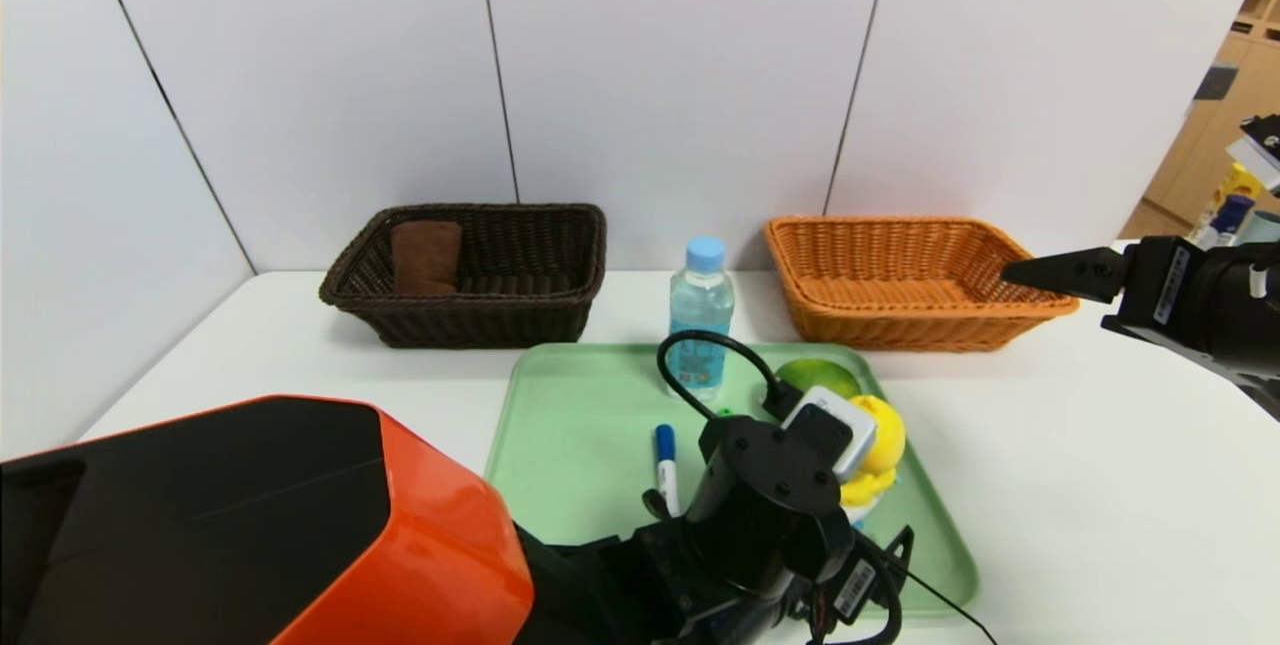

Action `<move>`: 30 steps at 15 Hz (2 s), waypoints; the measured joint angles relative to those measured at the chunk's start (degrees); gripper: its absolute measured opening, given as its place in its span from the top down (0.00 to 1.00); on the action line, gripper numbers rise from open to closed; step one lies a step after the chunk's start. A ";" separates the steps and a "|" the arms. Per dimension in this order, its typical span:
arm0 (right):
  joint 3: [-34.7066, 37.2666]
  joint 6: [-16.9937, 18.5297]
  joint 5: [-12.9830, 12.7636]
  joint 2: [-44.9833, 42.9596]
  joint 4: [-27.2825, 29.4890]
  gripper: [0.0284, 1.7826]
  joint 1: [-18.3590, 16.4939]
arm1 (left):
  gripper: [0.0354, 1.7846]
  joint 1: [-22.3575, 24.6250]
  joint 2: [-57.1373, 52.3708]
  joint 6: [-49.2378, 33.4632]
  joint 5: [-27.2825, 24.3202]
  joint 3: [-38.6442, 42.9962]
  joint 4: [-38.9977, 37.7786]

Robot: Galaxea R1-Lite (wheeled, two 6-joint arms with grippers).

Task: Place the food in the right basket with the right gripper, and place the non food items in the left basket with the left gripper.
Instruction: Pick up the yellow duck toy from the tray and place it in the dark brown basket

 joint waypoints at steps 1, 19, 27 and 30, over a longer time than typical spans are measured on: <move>0.09 0.00 -0.06 -0.16 0.00 0.04 0.02 | 0.06 0.02 0.18 0.00 -0.02 -0.63 0.83; 1.19 -0.06 0.09 -0.94 0.00 0.04 0.02 | 0.06 0.18 4.10 -0.11 0.02 -6.60 1.83; 1.24 -0.09 0.11 -0.82 0.00 0.04 0.02 | 0.14 1.27 5.05 -0.16 -0.18 -6.95 1.55; 1.24 -0.09 0.11 -0.72 0.05 0.04 0.02 | 0.40 1.29 5.25 -0.16 -0.20 -7.25 1.55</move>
